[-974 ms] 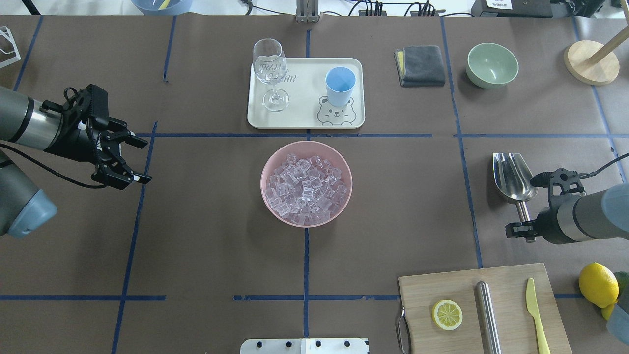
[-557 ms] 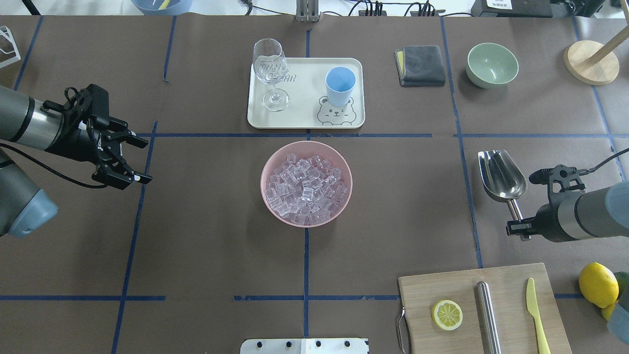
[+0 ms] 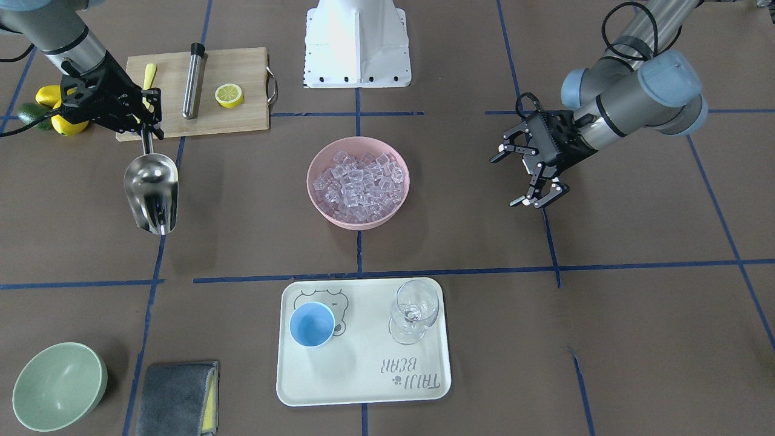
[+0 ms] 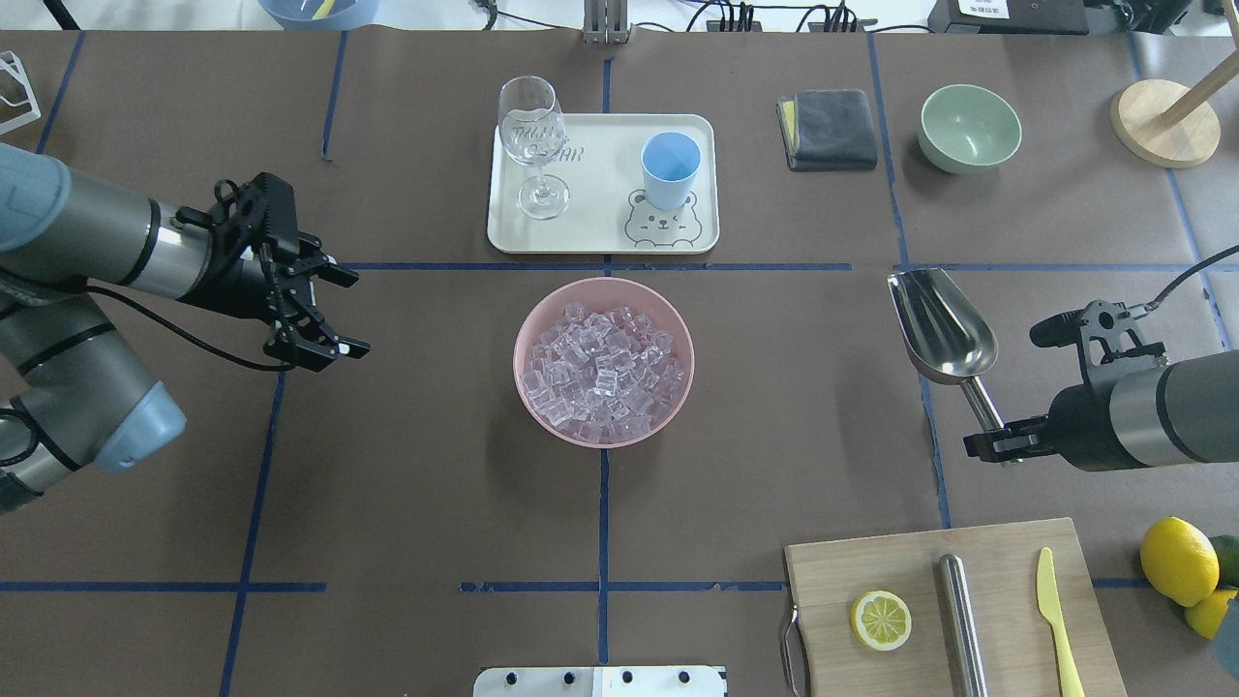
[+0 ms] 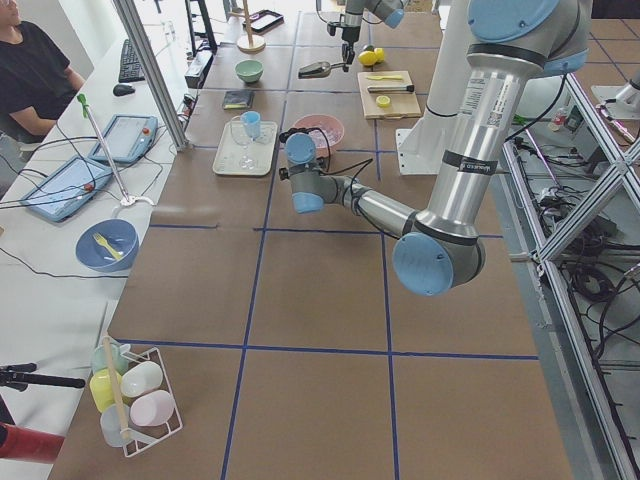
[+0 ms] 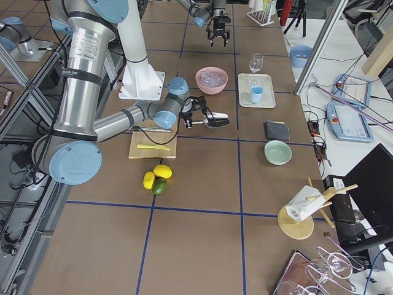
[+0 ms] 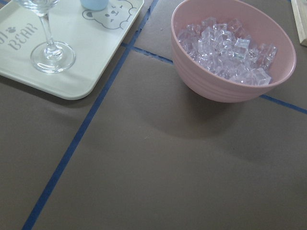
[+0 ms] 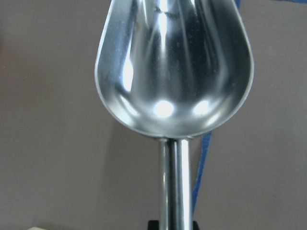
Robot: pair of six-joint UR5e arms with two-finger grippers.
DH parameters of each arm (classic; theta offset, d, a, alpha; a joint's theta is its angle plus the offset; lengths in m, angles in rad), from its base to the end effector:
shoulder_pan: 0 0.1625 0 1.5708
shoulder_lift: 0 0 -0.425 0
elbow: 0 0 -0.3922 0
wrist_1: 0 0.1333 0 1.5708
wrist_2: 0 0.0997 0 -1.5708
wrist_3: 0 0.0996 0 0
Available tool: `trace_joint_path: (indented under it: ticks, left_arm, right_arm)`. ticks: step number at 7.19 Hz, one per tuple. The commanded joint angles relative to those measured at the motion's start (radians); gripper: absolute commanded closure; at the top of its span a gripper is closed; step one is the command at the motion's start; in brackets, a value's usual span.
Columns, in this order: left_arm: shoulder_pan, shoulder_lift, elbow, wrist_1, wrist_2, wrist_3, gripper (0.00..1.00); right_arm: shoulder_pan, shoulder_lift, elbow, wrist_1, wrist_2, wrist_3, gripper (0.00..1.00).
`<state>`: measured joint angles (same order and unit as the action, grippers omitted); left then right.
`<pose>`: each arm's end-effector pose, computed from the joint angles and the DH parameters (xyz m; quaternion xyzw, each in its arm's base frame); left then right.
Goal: Put ice in cup with scoop
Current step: 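Carry the scoop over the pink bowl while the left gripper hovers nearby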
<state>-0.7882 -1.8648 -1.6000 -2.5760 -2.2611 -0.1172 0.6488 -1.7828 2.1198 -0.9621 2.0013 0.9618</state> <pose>0.3690 -0.4701 0.3663 0.4065 0.4922 0.4391 0.6322 -0.2732 -0.3223 0.4204 0.1079 -0.4716 -0.0800 0.8715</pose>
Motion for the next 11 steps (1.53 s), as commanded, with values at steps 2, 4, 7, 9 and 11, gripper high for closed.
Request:
trace_joint_path:
  ticks: [2,4,7,9,11]
  left_arm:
    - [0.139,-0.031,0.032,-0.076,0.142,0.001,0.0]
    - [0.194,-0.049,0.046,-0.07,0.167,-0.001,0.0]
    - [0.214,-0.103,0.089,-0.067,0.169,0.001,0.0]
    - [0.218,-0.112,0.089,-0.064,0.187,0.001,0.0]
    - [0.231,-0.128,0.097,-0.065,0.216,0.001,0.0]
  right_arm:
    - [0.037,0.066,0.023,-0.013,0.105,-0.255,1.0]
    - [0.025,0.129,0.022,-0.033,0.112,-0.34,1.0]
    - [0.022,0.314,0.025,-0.262,0.166,-0.377,1.0]
    - [0.019,0.437,0.026,-0.476,0.168,-0.448,1.0]
    - [0.015,0.547,0.028,-0.681,0.156,-0.552,1.0]
